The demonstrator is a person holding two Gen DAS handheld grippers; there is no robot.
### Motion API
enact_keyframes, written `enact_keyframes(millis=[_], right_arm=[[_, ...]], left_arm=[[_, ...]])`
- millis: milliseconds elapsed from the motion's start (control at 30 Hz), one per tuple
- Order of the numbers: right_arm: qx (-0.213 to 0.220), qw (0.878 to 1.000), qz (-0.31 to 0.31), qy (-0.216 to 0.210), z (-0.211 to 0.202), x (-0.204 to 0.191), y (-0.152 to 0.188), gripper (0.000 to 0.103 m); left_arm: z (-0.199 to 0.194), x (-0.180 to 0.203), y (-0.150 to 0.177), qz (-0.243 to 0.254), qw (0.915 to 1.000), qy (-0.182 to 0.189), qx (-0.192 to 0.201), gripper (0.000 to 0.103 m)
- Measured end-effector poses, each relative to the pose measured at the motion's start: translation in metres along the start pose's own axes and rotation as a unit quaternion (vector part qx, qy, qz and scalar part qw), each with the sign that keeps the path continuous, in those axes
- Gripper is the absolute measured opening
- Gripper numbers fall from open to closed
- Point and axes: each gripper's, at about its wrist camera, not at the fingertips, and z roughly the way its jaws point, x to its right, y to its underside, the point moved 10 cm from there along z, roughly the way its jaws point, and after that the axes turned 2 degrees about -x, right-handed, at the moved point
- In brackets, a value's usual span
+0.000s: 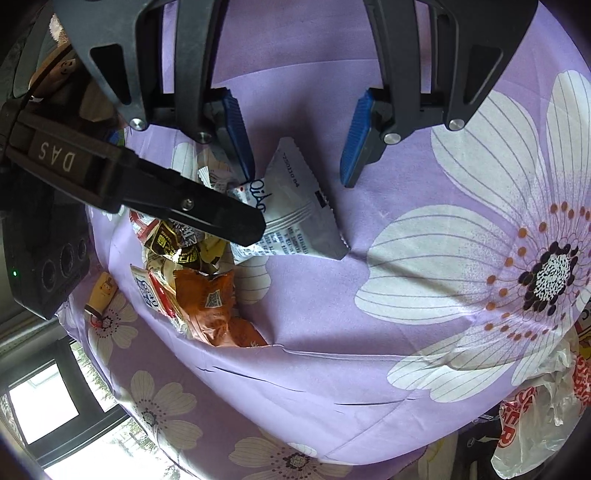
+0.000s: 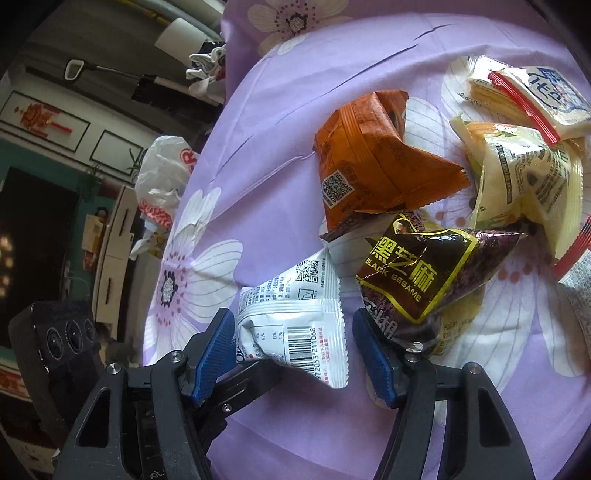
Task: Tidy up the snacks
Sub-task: 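Close the right gripper on the white chip bag and lift it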
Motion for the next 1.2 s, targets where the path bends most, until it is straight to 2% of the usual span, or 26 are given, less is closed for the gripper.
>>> enact_keyframes(millis=[167, 400, 467, 600, 700, 767, 800, 833, 1033, 1200], right_arm=[[0.013, 1.0, -0.016, 0.008, -0.011, -0.008, -0.004, 0.072], [0.017, 1.0, -0.019, 0.005, -0.01, -0.014, -0.013, 0.073], [0.012, 1.0, -0.017, -0.003, -0.007, -0.017, -0.014, 0.073], [0.001, 0.999, -0.026, 0.02, 0.008, -0.015, -0.016, 0.073], [-0.001, 0.998, -0.045, 0.039, 0.013, -0.017, -0.015, 0.073], [-0.002, 0.998, -0.051, 0.041, 0.015, -0.017, -0.014, 0.07], [-0.006, 0.998, -0.049, 0.041, 0.016, -0.014, -0.013, 0.065], [-0.011, 0.998, -0.045, 0.036, 0.018, -0.012, -0.011, 0.061], [-0.002, 1.0, -0.007, -0.027, 0.012, -0.001, -0.003, 0.056], [0.031, 0.999, 0.004, -0.042, -0.009, 0.003, 0.006, 0.055]], left_arm=[[-0.009, -0.009, -0.005, -0.012, 0.9999, 0.001, 0.01, 0.053], [-0.01, -0.009, -0.004, -0.027, 0.9993, 0.026, 0.005, 0.054], [-0.013, -0.007, -0.005, -0.03, 0.9988, 0.038, 0.01, 0.059], [-0.004, -0.005, -0.004, -0.032, 0.9986, 0.043, 0.001, 0.063], [-0.001, -0.002, -0.006, -0.037, 0.9974, 0.062, -0.006, 0.059], [0.0, 0.001, -0.005, -0.023, 0.9976, 0.065, -0.006, 0.051], [0.001, 0.004, -0.004, -0.017, 0.9974, 0.069, -0.009, 0.048], [0.002, 0.006, -0.003, -0.012, 0.9975, 0.07, -0.009, 0.047], [0.002, 0.018, 0.0, 0.011, 0.9959, 0.089, -0.011, 0.041], [-0.008, 0.042, 0.01, 0.065, 0.9933, 0.094, 0.012, 0.04]])
